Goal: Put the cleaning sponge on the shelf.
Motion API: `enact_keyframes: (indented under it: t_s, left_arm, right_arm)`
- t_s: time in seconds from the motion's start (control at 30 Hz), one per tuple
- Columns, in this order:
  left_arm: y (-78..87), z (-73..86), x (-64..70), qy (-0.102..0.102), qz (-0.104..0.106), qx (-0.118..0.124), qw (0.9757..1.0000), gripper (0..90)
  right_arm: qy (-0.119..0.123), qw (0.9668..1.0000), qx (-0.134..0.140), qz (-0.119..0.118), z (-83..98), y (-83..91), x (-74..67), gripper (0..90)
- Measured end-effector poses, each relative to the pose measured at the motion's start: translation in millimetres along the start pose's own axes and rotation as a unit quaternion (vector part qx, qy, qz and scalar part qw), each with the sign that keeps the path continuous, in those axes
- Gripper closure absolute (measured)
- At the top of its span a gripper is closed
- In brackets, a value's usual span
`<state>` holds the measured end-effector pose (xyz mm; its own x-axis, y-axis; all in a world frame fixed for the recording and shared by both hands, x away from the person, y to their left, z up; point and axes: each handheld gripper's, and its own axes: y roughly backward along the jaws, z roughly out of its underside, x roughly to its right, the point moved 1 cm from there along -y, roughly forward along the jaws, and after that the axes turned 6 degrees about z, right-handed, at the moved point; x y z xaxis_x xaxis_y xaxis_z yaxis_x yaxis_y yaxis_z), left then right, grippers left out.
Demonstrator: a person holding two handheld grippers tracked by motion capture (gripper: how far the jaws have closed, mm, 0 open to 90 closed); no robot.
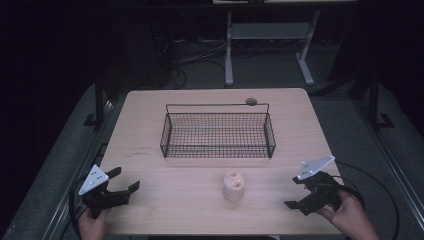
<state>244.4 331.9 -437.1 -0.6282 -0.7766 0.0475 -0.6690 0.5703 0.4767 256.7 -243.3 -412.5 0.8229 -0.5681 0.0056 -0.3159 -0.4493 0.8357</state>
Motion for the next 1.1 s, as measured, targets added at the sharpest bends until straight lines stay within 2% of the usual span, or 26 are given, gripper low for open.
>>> enact_keyframes:
  t_s: [0.57, 0.7, 1.1]
  left_arm:
    - [-0.3, -0.8, -0.6, -0.001, 0.003, 0.002, 1.0000, 14.0]
    - [1.0, -0.5, -1.4, 0.001, 0.001, 0.003, 1.0000, 13.9]
    - [2.1, -0.4, -2.3, 0.003, 0.000, 0.006, 1.0000, 13.9]
  right_arm:
    - [0.048, 0.9985, -0.023, -0.014, -35.6, -6.1, -4.9, 14.8]
    - [0.056, 0.9978, -0.030, -0.020, -47.0, -9.0, -7.0, 14.8]
    - [0.075, 0.9957, -0.045, -0.032, -65.9, -17.4, -11.0, 14.8]
